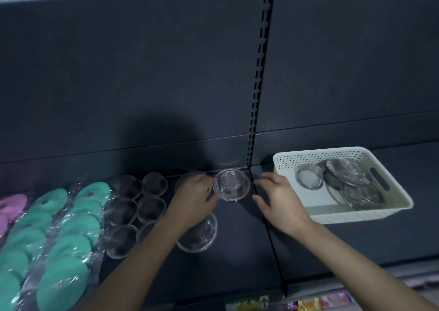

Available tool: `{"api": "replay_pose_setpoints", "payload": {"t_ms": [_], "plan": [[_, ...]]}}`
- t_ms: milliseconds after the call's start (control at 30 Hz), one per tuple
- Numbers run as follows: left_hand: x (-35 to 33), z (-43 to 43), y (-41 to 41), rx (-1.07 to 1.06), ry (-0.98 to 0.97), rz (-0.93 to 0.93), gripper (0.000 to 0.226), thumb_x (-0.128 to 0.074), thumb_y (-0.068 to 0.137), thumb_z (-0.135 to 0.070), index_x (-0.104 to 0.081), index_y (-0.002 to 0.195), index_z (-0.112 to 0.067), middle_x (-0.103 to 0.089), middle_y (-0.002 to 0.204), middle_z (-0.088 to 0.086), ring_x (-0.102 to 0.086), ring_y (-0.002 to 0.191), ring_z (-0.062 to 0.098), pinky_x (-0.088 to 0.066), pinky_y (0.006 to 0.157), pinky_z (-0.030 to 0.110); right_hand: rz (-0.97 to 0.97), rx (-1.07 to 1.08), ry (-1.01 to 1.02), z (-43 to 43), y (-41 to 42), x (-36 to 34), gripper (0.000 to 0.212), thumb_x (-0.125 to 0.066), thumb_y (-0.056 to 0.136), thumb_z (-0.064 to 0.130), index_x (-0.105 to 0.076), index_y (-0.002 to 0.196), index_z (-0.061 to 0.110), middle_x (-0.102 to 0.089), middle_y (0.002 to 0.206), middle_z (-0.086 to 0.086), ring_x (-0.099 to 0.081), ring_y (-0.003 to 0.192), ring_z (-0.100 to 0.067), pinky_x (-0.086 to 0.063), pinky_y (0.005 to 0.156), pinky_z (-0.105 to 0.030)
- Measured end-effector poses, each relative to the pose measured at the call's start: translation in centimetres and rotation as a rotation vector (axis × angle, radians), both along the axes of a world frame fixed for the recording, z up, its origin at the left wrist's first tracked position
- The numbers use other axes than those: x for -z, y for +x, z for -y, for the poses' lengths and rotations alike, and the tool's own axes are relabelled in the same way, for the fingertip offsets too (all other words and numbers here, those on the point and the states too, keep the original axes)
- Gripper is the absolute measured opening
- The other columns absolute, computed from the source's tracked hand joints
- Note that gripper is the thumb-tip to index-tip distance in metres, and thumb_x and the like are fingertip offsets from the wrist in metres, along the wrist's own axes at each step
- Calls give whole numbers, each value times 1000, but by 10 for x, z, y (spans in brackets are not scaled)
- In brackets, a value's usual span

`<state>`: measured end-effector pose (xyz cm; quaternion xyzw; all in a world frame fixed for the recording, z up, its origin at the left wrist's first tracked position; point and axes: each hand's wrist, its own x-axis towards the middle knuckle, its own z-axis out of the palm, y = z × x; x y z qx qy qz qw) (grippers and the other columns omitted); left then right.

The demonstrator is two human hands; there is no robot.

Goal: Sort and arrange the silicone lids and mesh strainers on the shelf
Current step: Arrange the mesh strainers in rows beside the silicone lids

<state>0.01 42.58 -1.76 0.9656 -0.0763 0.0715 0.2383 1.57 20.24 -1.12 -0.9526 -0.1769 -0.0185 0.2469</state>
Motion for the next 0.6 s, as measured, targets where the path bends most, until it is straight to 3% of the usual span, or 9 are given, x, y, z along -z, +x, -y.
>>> {"api": "replay_pose_setpoints", "payload": {"t_ms": [200, 333, 433, 600], "plan": [[-11, 57, 21, 158, 98, -3, 40, -57, 89, -36, -57, 122, -13, -56, 124, 0, -48, 118, 17, -40, 97, 27, -2, 168, -73, 72, 21, 3, 28, -68, 81, 17, -68, 107, 5, -60, 117, -18, -54, 108, -40, -45, 96, -38], [-17, 98, 37, 265, 128, 7, 43, -54, 92, -37, -52, 128, -14, -53, 129, 0, -45, 121, 16, -37, 100, 26, -5, 266, -124, 123, 33, 2, 19, -63, 79, 14, -67, 95, 7, -62, 101, -16, -57, 91, -41, -51, 80, -41], [-18, 130, 50, 315, 99, -6, 40, -54, 93, -31, -54, 127, -12, -54, 127, 2, -47, 119, 18, -38, 97, 26, -44, 354, -131, 156, 42, 1, 26, -61, 79, 19, -65, 104, 14, -61, 110, -14, -55, 100, -40, -49, 85, -41], [-15, 178, 71, 366, 79, -87, 40, -54, 92, -28, -54, 128, -11, -55, 125, 4, -49, 117, 20, -42, 97, 33, -193, 418, -148, 190, 52, -1, 57, -64, 77, 26, -51, 131, 16, -53, 130, -12, -49, 118, -34, -43, 99, -38]]}}
